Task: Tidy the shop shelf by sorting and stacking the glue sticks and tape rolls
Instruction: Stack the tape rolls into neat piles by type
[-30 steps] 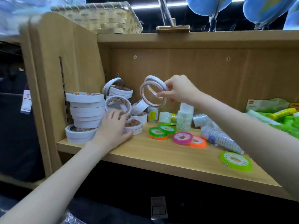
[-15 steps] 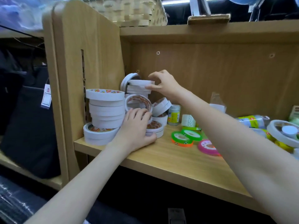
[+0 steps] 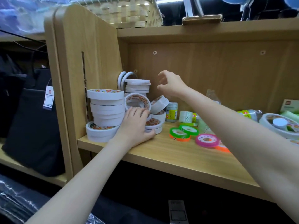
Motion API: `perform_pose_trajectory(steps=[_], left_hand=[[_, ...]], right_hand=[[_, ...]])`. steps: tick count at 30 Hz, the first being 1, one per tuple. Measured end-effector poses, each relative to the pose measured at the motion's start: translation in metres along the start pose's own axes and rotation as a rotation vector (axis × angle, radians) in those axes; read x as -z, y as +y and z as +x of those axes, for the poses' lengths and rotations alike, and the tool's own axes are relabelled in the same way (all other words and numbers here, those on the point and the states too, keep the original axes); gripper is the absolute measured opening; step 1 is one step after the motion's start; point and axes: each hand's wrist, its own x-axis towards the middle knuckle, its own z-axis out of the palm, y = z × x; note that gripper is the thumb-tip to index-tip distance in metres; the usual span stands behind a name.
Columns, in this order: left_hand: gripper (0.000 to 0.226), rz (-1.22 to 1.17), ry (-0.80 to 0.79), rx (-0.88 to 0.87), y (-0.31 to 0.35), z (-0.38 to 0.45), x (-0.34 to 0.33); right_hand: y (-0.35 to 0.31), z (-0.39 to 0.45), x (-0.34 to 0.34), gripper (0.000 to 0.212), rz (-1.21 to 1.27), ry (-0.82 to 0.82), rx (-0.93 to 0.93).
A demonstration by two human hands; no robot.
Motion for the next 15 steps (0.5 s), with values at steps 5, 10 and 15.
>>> perform_pose_trajectory(steps=[5,10,15], left_hand=[[0.073,-0.03,0.045,-0.083,0.005,-0.001,0.003],[0.063,-0.251,0.097,-0.085,0.045,0.008,0.0],[0.053,-0.411,0.037,-0.15,0.108,0.02,-0.005]], right_hand=[[0.033,-0.068,0.08,0.023,-0.188,-0.132,-0.052],[0.075,-0.146,0.15,0.013,-0.276,-0.367,-0.158],[0.095,-0.193,0.164,0.017,-0.375,-0.464,-0.268]])
